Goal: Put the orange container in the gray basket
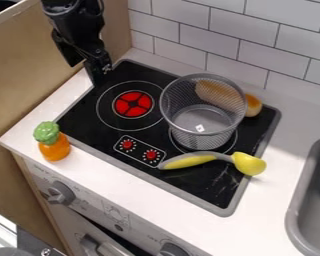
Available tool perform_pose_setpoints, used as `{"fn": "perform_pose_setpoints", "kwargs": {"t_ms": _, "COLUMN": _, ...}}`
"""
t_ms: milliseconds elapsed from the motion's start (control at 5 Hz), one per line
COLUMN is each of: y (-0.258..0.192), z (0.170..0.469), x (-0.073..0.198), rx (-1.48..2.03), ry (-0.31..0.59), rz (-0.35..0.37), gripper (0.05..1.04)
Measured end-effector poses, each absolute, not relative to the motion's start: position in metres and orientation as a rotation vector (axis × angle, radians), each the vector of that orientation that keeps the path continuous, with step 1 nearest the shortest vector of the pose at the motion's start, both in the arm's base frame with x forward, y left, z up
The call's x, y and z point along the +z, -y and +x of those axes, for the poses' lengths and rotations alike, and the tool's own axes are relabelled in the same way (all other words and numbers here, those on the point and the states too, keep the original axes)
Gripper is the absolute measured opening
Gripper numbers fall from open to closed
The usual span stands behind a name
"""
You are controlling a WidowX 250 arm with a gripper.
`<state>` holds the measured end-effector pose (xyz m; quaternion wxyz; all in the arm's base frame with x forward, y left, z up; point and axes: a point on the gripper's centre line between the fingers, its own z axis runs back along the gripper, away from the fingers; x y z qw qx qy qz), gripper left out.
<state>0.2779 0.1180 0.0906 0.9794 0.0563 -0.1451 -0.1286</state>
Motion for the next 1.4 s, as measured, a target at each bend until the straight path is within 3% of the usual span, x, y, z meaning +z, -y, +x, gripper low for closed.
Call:
{"fn": "perform_pose_setpoints", "kwargs": {"t_ms": 600, "y": -0.124, "z": 0.252, "x": 0.083, "rx": -0.262, "ry": 0.134, "rz": 0.073, "gripper": 0.999}}
{"fn": "perform_pose_setpoints", "kwargs": {"t_ms": 800, "y": -0.132, "z": 0.247, "x": 0.095, "rx": -0.255, "ry": 0.155, "rz": 0.108, "gripper": 0.999}}
{"fn": "perform_pose_setpoints", "kwargs": {"t_ms": 1200, "y": -0.137, "z": 0.218, "x": 0.08, "rx": -0.265, "ry": 0.115, "rz": 0.16, "gripper": 0.999}}
{"fn": "perform_pose_setpoints", "kwargs": {"t_ms": 1400, "y": -0.134, "z": 0.214, "x": 0.073, "rx": -0.301, "ry": 0.109, "rz": 0.153, "gripper": 0.999}}
